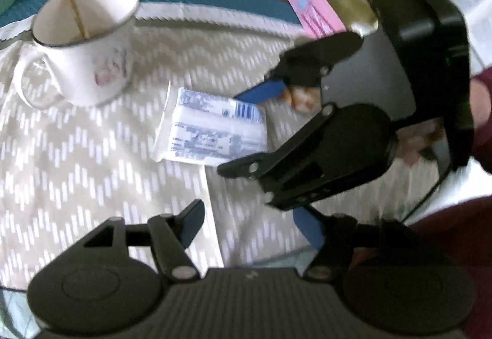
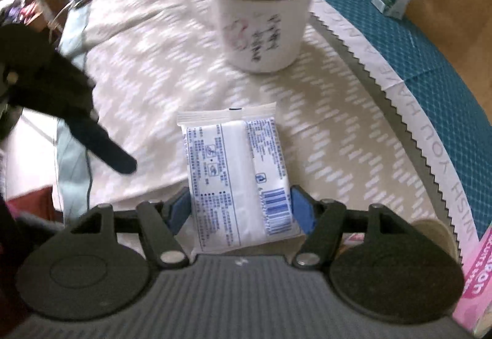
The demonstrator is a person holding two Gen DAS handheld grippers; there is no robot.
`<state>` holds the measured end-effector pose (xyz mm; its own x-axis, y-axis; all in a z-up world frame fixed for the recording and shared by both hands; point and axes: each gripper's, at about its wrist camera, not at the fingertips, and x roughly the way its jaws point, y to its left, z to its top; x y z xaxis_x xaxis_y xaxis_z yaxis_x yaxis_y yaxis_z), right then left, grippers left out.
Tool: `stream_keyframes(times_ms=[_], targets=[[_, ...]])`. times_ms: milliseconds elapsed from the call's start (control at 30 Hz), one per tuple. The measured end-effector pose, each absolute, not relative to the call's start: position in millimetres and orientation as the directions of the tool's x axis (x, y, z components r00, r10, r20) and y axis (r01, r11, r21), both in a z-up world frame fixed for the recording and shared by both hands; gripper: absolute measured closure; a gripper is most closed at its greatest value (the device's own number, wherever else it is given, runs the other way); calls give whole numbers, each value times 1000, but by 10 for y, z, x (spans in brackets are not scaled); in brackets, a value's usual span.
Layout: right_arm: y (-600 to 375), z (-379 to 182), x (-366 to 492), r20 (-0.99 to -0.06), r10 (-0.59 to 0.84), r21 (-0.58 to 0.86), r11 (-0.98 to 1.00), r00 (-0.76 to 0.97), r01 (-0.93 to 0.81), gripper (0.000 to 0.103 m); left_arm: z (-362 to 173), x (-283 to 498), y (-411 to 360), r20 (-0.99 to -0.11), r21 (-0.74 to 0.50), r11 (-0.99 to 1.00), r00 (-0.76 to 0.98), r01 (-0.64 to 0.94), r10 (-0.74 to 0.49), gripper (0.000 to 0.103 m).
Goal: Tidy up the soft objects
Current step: 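Set the wipes packet down on the cloth and open the right gripper, then close both grippers on the wipes packet edges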
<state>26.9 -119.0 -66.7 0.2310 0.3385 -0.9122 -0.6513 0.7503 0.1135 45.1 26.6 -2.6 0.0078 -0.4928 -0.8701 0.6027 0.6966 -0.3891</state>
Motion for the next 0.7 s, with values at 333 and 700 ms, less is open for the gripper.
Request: stream_keyframes(times_ms=[333,700], targets=[[-1466,-657,-320,-893,369,116,744,259,-659,25,-140,165,446,-947,-194,742,76,641,-312,38],[-1688,-636,-499,-886,340,129,835,316,-535,18,75,284,120,-905,-119,811,273,573,-326,20]])
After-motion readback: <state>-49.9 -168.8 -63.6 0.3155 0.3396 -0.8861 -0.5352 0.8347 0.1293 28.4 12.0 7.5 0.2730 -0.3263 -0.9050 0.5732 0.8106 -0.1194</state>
